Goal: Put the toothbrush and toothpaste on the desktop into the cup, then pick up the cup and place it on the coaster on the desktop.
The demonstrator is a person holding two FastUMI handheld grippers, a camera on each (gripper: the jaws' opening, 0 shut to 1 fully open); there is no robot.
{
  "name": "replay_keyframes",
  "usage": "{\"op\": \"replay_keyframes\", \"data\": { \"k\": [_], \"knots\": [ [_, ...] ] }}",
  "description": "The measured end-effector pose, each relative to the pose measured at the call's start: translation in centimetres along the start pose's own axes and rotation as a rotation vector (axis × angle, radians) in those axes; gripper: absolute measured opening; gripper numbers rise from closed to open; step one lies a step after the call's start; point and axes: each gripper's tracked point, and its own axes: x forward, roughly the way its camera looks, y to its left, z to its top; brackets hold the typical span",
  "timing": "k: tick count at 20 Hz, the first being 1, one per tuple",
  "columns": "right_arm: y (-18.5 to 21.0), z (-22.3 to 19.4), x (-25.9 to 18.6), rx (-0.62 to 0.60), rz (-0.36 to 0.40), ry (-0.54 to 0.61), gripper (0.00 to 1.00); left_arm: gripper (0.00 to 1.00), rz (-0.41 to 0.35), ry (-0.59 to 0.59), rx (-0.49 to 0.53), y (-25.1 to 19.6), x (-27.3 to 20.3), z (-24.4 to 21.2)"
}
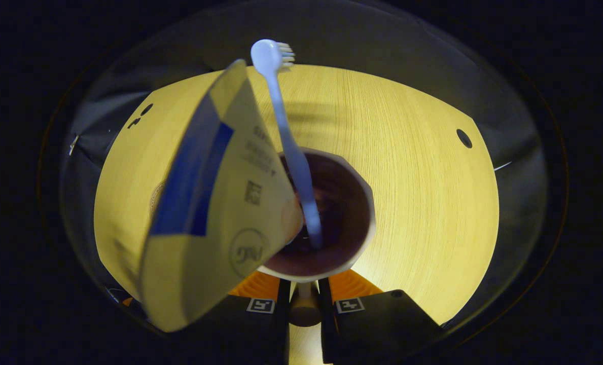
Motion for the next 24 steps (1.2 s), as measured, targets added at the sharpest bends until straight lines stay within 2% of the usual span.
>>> {"op": "replay_keyframes", "data": {
  "k": [10, 19, 24],
  "knots": [
    [4.3, 2.6, -1.9, -0.054, 0.029, -0.049, 0.28, 0.98, 0.006, -0.014, -0.007, 1.5, -0.2, 0.8],
    [12.3, 4.3, -2.2, -0.184, 0.084, -0.049, 0.28, 0.98, 0.003, -0.002, 0.005, 2.6, -0.6, 1.1],
    [16.6, 3.3, -1.4, -0.257, 0.115, -0.024, 0.28, 0.98, 0.013, -0.005, -0.004, 4.1, -1.1, 1.4]
  ]
}}
